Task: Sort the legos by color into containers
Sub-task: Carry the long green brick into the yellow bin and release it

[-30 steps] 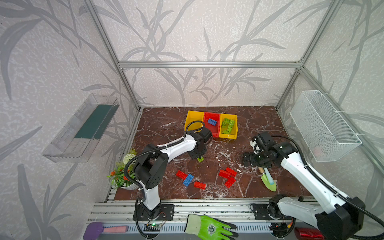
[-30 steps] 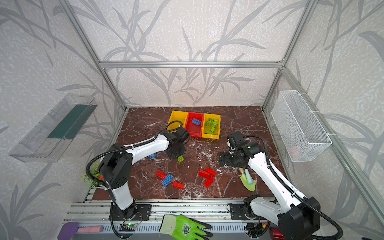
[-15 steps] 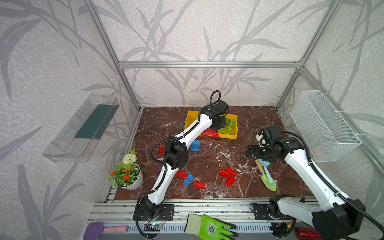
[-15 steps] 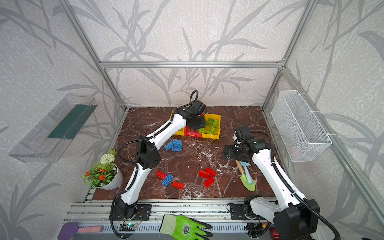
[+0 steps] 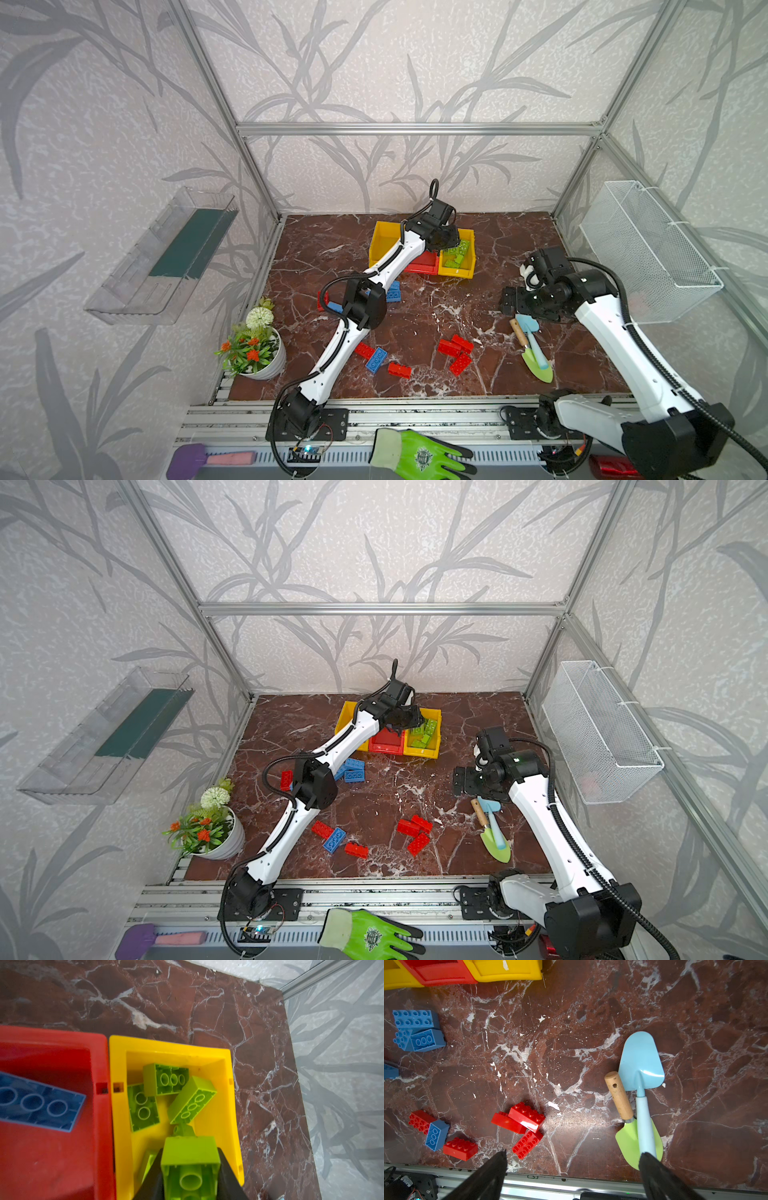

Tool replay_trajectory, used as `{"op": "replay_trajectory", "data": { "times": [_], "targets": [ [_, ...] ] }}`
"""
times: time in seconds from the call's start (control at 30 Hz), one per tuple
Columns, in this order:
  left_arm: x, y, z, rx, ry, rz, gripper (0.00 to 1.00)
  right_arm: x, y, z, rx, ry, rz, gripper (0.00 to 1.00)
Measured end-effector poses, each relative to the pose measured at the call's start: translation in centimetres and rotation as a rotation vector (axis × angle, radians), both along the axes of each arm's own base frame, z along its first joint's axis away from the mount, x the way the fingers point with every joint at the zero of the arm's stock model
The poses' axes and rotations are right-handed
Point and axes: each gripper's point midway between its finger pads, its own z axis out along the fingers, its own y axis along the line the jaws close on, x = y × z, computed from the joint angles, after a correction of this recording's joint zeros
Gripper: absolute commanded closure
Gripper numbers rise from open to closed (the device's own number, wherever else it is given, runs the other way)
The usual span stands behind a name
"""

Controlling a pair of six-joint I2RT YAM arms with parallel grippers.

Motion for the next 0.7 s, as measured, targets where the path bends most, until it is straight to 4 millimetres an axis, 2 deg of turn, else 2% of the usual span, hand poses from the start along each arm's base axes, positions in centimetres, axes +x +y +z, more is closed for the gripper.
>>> {"op": "replay_trajectory", "data": {
  "times": [0.07,0.1,0.13,0.3,0.5,0.6,0.7],
  "targets": [
    [0.5,0.0,-0.3,-0.023,0.006,0.016,0.32,-0.1,-0.4,0.0,-0.012,0.010,-0.004,0.01],
    [0.8,0.0,-0.2,-0.035,0.003,0.018,0.17,0.0,-0.6,0.1,-0.021,0.014,-0.008,0.01],
    [1.1,-0.1,0.0,-0.059,0.002,0.023,0.10,0.1,-0.8,0.2,-0.027,0.015,-0.012,0.01],
    [2.2,-0.2,2.0,-0.151,-0.016,0.038,0.08,0.9,-1.7,1.1,-0.044,-0.005,-0.031,0.01],
    [2.2,-0.4,2.9,-0.200,0.004,0.033,0.09,1.0,-1.8,1.1,-0.043,-0.005,-0.034,0.01],
    [1.6,0.0,3.6,-0.191,0.018,0.027,0.11,1.2,-1.5,1.1,-0.029,-0.010,-0.030,0.01],
    [0.0,1.1,5.0,-0.152,0.038,0.019,0.11,1.6,-1.0,1.1,-0.003,-0.023,-0.024,0.01]
  ]
}}
